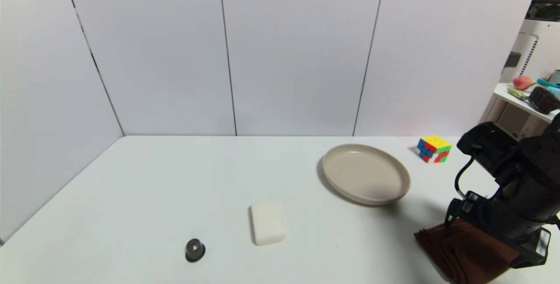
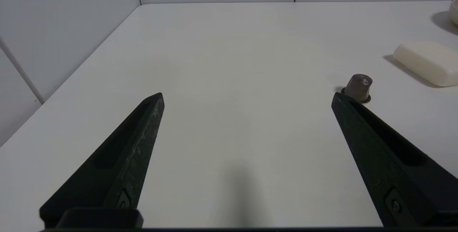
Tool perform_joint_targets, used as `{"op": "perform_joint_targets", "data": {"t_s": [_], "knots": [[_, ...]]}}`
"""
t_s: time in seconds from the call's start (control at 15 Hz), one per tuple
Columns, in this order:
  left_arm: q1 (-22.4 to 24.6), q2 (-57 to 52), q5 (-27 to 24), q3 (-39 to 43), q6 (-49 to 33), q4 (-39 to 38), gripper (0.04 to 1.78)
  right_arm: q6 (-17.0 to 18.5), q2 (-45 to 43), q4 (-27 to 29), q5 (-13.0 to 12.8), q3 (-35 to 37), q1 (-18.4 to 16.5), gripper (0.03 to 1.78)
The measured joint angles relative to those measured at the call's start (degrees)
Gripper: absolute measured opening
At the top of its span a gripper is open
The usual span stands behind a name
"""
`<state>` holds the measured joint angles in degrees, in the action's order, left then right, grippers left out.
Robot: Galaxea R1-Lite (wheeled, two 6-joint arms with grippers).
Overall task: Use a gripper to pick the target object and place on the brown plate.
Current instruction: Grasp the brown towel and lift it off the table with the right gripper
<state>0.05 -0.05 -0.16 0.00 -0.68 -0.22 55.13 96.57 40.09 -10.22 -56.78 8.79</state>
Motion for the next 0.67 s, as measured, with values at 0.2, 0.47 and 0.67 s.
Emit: {"op": "perform_joint_targets", "data": {"t_s": [0.2, 0.47, 0.67], "knots": [[0.00, 0.00, 0.00, 0.00, 0.02, -0.02, 1.69, 0.07, 0.65, -0.35, 0.20, 0.21, 0.02, 1.70], [0.00, 0.00, -0.02, 0.00, 0.00, -0.02, 1.69, 0.33, 2.84, -1.07, 0.38, 0.15, -0.02, 1.70], [0.00, 0.00, 0.00, 0.00, 0.02, 0.00, 1.69, 0.33, 5.00, -2.00, 0.24, 0.12, -0.04, 1.65]]}}
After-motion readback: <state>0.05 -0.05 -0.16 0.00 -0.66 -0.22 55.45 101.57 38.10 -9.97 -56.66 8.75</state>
